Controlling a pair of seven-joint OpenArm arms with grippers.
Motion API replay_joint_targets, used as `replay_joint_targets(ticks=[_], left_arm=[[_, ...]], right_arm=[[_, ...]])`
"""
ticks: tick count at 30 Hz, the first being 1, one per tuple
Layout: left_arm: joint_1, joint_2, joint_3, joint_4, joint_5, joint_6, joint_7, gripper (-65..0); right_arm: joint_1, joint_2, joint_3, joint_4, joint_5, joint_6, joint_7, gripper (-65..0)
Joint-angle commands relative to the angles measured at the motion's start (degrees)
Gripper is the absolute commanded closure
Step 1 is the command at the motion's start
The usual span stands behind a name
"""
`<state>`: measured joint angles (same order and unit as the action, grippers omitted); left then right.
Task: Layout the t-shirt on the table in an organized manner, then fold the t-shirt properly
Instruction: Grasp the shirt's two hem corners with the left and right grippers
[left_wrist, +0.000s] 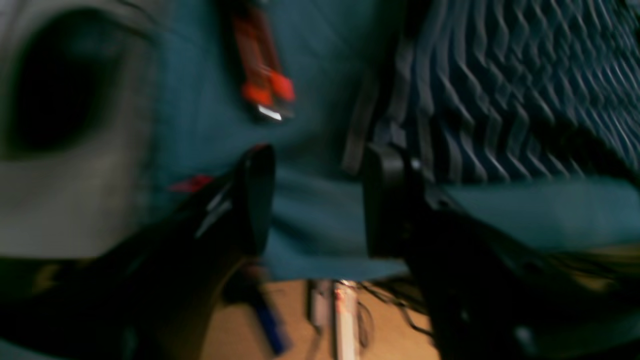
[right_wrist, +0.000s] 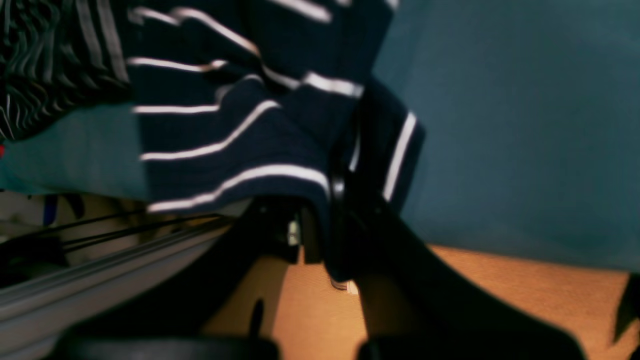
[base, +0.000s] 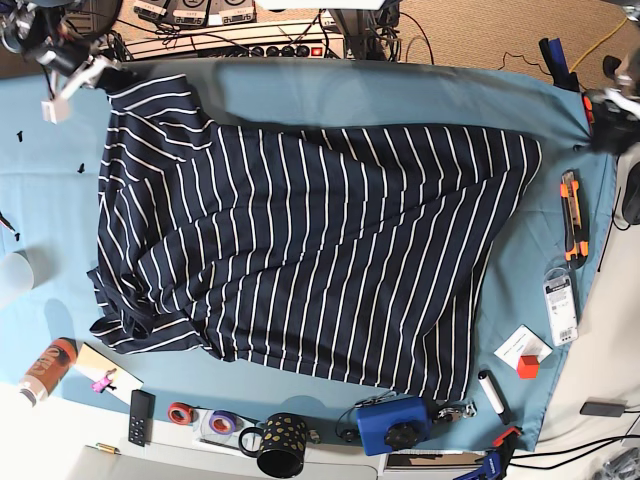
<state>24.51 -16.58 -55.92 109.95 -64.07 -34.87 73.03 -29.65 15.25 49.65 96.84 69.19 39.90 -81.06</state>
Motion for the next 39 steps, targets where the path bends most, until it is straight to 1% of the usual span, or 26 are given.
replay_joint_targets(ticks=[1,2,4,7,9,11,14,16,18,20,23,25,27,28,31,33,34,36,38,39], left_arm=[[0.1,-0.5,1.8,0.7,0.0,-0.9,-1.2,-29.4],[0.1,0.0,4.2,0.7,2.0,-1.0,-2.5,-29.5],[0.1,0.9,8.0,0.7,7.5,-0.5,-7.9,-29.5],[0.1,1.2,12.0,0.7,16.3,5.4,-16.0,-29.5],[0.1,1.2,13.7,0.7,21.9,8.4,-18.1,-29.5],[0.1,1.2,14.3,0.4,24.0,9.6,-17.4,-29.5],[0.1,1.2,14.3,-1.4,21.3,9.0,-16.9,-29.5],[0.1,1.2,14.3,-2.9,18.0,6.7,-15.8,-29.5],[0.1,1.4,14.3,-4.0,14.6,4.9,-12.9,-29.5],[0.1,1.6,14.3,-5.2,11.1,4.2,-9.8,-29.5],[0.3,3.0,14.3,-6.1,5.5,2.4,-8.3,-29.5],[0.2,4.6,14.3,-6.1,3.9,0.4,-8.5,-29.5],[0.2,6.3,14.3,-6.1,4.7,-1.5,-9.7,-29.5],[0.2,7.1,14.3,-6.1,6.3,-2.0,-10.7,-29.5],[0.2,9.4,14.3,-6.1,14.5,-2.2,-14.7,-29.5],[0.2,10.2,14.3,-6.1,17.0,-1.6,-16.1,-29.5],[0.2,10.4,14.3,-6.1,16.8,-0.9,-15.9,-29.5],[0.2,10.7,14.3,-6.1,15.4,-1.0,-14.9,-29.5],[0.2,11.2,14.3,-6.1,12.6,-1.2,-12.6,-29.3],[0.2,11.3,14.4,-6.1,11.2,-1.3,-11.5,-28.3]], right_arm=[[-0.5,1.3,1.8,2.4,2.7,0.1,1.1,0.0],[-1.0,1.3,3.1,3.6,3.9,0.1,1.1,0.0],[-1.6,1.3,5.6,5.4,6.8,0.1,1.1,0.0],[-1.9,1.3,9.5,6.9,13.0,0.1,1.1,0.0],[-2.6,1.4,12.6,7.0,15.8,0.1,1.1,0.0],[-2.8,1.8,15.7,7.0,15.8,0.1,1.1,0.0],[-2.8,2.2,19.9,7.1,15.8,0.1,1.1,0.0],[-2.8,2.7,20.8,7.1,15.8,0.1,1.1,0.0],[-2.8,2.8,20.8,7.1,15.8,0.1,1.1,0.0],[-2.8,2.8,20.8,7.1,15.8,0.1,1.1,0.0],[-2.8,2.8,20.8,7.1,15.8,0.1,1.1,0.0],[-2.8,2.8,20.8,7.1,15.8,0.1,1.1,0.0],[-2.8,2.8,20.8,7.1,15.8,0.1,1.1,0.0],[-2.8,2.8,20.8,7.1,15.8,0.1,1.1,0.0],[-2.8,2.8,20.8,7.1,15.8,0.1,1.1,0.0],[-2.8,2.9,20.8,7.1,15.8,0.1,1.1,0.0],[-2.8,2.8,20.8,7.1,15.8,0.1,1.1,0.0],[-2.8,2.8,20.8,7.1,15.8,0.1,1.1,0.0],[-2.7,2.8,20.8,7.1,15.8,0.1,1.1,0.0],[-2.7,2.8,20.8,7.1,15.8,0.1,1.1,0.0]])
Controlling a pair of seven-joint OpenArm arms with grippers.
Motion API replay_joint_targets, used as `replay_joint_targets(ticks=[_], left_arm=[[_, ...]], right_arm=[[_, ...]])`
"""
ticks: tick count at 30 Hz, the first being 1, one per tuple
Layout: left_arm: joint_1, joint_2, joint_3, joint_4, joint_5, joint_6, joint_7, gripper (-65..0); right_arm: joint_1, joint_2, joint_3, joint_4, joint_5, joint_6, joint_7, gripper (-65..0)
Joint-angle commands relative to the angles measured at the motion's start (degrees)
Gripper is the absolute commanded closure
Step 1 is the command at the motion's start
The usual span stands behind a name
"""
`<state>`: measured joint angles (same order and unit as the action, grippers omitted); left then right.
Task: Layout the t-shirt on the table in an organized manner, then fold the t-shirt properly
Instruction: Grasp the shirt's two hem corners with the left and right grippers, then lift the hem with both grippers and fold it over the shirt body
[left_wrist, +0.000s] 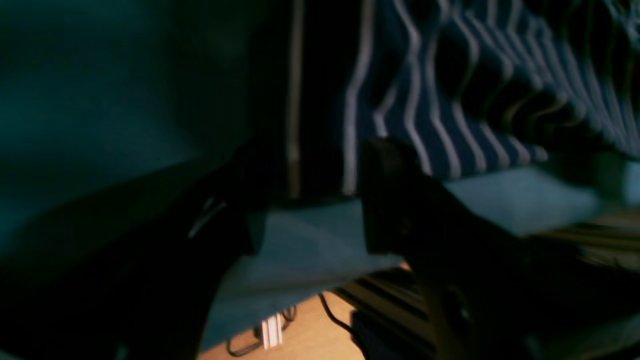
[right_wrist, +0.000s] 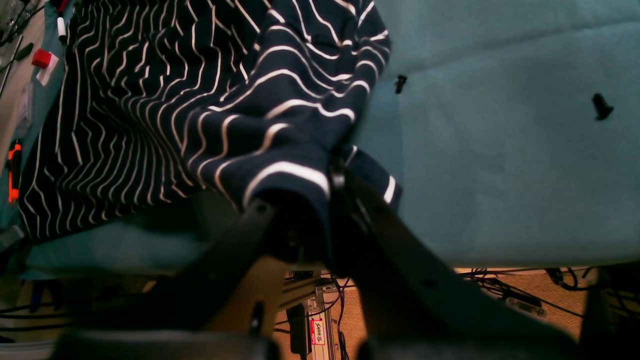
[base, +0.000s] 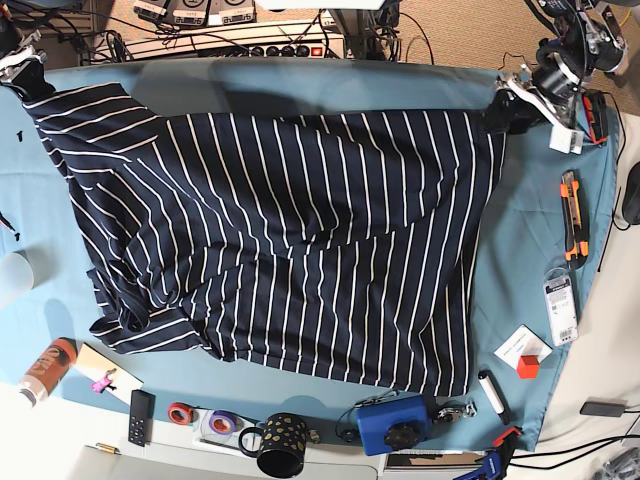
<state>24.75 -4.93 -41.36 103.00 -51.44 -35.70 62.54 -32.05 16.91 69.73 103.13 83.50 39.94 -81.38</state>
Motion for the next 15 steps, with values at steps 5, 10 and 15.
replay_joint_targets(ticks=[5,10,15], left_arm=[[0.0,0.6,2.8,0.9,-2.4,-0.3,-1.4,-13.3],[0.0,0.6,6.2,0.9,-2.4,-0.3,-2.6,0.0],[0.0,0.1,1.4,2.3,-6.6,-0.2,-3.5,0.0]], right_arm=[[-0.3,1.2,0.7,0.9,1.5,0.1,1.4,0.0],[-0.3,1.2,0.7,0.9,1.5,0.1,1.4,0.0],[-0.2,4.2,1.2,0.9,1.5,0.1,1.4,0.0]])
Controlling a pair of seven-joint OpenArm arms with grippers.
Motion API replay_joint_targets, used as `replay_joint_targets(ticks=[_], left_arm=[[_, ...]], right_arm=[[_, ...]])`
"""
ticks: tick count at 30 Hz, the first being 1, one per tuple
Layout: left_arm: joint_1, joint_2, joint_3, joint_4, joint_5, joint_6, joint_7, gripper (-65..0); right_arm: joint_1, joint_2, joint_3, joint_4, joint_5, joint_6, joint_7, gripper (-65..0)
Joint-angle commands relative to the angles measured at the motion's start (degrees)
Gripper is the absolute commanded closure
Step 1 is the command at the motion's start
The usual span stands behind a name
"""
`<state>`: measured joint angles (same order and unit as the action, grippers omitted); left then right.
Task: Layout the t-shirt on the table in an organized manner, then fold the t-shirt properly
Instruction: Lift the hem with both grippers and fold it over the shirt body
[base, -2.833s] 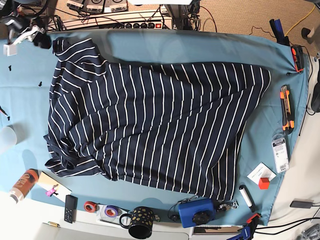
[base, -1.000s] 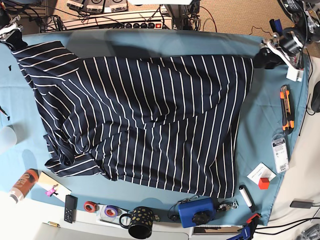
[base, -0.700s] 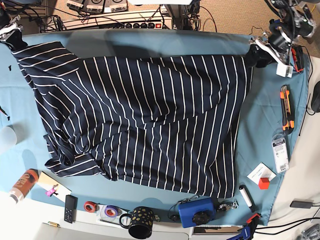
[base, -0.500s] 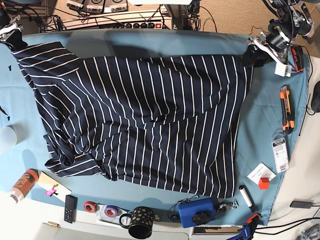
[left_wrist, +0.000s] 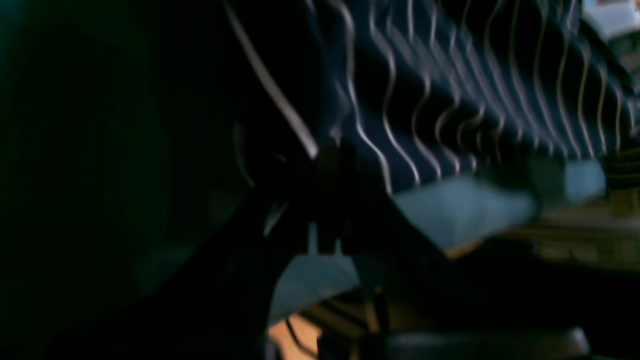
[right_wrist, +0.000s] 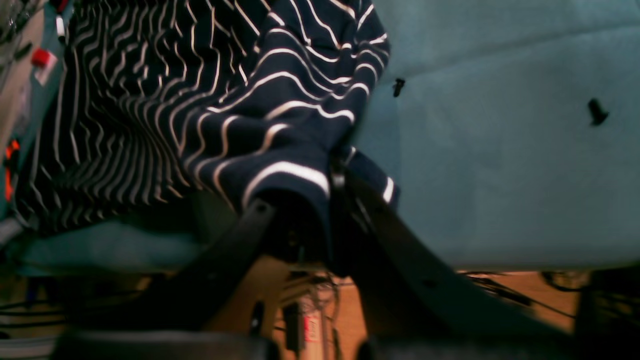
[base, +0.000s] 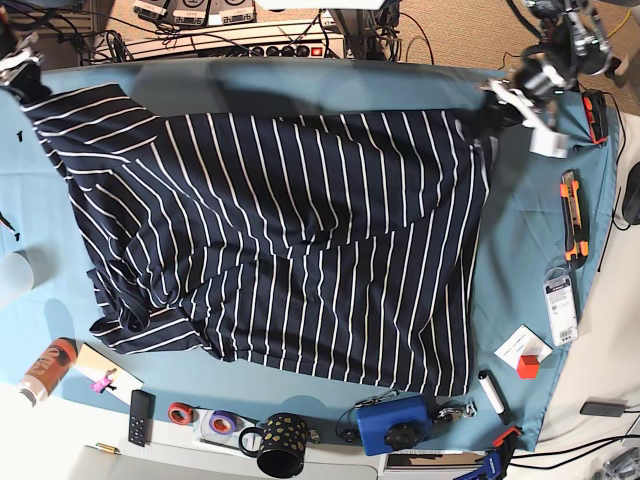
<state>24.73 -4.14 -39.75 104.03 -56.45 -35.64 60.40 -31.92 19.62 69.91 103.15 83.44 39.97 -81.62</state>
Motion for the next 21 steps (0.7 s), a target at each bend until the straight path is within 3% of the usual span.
replay_joint_targets(ticks=[1,5,10,16,21], left_arm=[[0.0,-0.7,-2.1,1.9,-2.7,-0.2,-1.3,0.0],[0.0,-1.9,-8.9,2.4,-5.4,-0.7,-1.0,0.0],[0.0,-5.2,-11.8,2.4,-8.0,-0.7,1.3,0.0],[0.0,-8.9,-12.6,2.4,-10.0,-0.7,1.2,0.0],[-0.2,-10.4,-17.6,2.4,-10.3,-1.9,1.3,0.0]], right_arm=[[-0.3,2.3,1.7,1.0,1.6,0.0,1.6,0.0],[-0.3,3.0,7.0,2.8,1.6,0.0,1.6,0.0],[-0.3,3.1,13.3,4.1,1.6,0.0,1.6,0.0],[-0.3,3.1,13.8,4.2,1.6,0.0,1.6,0.0],[-0.3,3.1,13.8,6.1,1.6,0.0,1.6,0.0]])
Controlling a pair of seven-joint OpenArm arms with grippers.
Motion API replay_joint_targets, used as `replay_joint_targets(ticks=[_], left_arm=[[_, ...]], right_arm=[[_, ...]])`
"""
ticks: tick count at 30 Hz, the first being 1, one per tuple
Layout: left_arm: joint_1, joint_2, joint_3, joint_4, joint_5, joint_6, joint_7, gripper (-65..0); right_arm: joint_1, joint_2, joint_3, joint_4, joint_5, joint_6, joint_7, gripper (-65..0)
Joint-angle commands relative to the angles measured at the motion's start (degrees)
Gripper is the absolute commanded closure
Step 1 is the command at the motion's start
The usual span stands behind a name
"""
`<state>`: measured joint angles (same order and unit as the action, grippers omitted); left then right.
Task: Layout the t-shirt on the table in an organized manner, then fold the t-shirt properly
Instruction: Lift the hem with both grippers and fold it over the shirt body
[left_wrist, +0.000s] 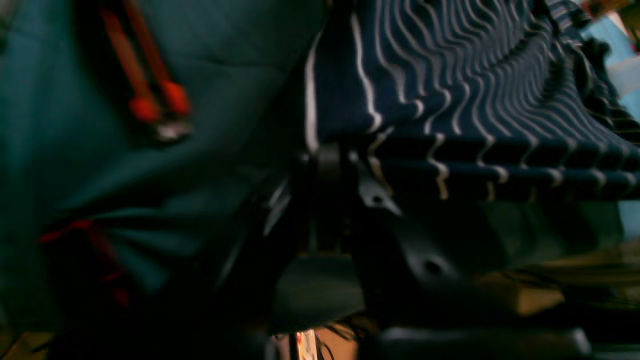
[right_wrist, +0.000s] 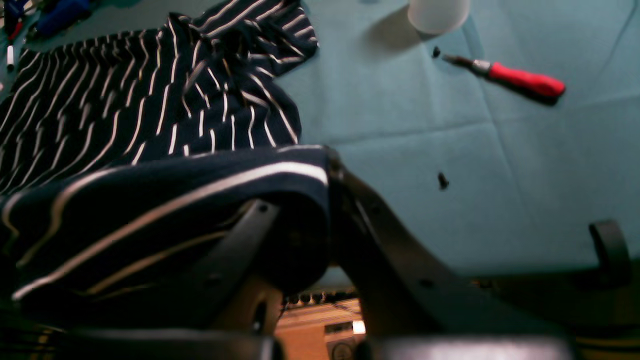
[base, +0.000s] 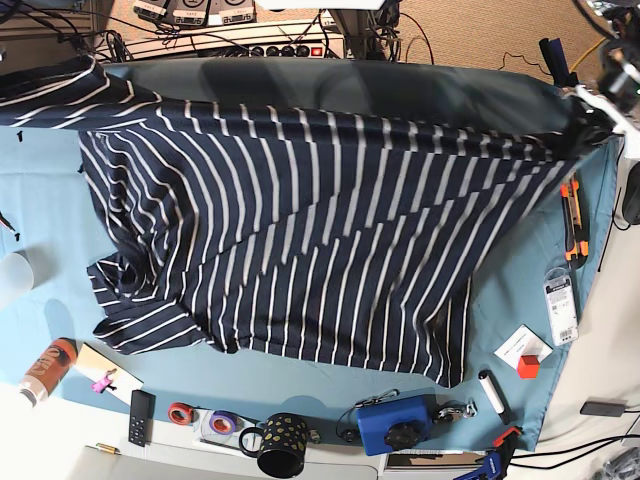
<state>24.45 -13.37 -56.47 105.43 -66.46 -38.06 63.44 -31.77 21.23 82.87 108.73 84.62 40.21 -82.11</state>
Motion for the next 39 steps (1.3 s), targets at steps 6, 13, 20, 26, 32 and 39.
replay_joint_targets(ticks=[6,13,20,26,32,39], left_arm=[[0.3,-1.2,-7.1,1.0,-4.5,0.5,2.2,0.0],[0.3,-1.1,-2.8,0.9,-6.4,0.5,6.1,0.0],[-1.8,-1.1,5.6,0.9,3.2,0.7,-1.6,0.0],[-7.5,-1.4,6.6,0.9,10.2,2.2,-3.3,0.0],[-10.9,-5.2,16.3,-0.9,19.1,2.2,-7.5,0.0],[-15.4,-6.0,20.6,-1.4,33.5,8.9,-17.8,0.0]], right_arm=[[-0.5,1.4,0.8,1.9,0.4,-0.2,2.1,0.0],[-0.4,1.5,-2.3,1.9,0.4,-0.2,2.1,0.0],[6.5,1.5,-12.0,1.8,0.1,-0.2,2.1,0.0],[13.0,1.5,-21.8,1.8,-13.5,-0.2,4.0,0.0],[18.8,1.6,-32.0,1.8,-28.2,-0.2,12.3,0.0],[25.6,1.6,-41.8,-2.6,-48.3,-0.2,27.4,0.0]])
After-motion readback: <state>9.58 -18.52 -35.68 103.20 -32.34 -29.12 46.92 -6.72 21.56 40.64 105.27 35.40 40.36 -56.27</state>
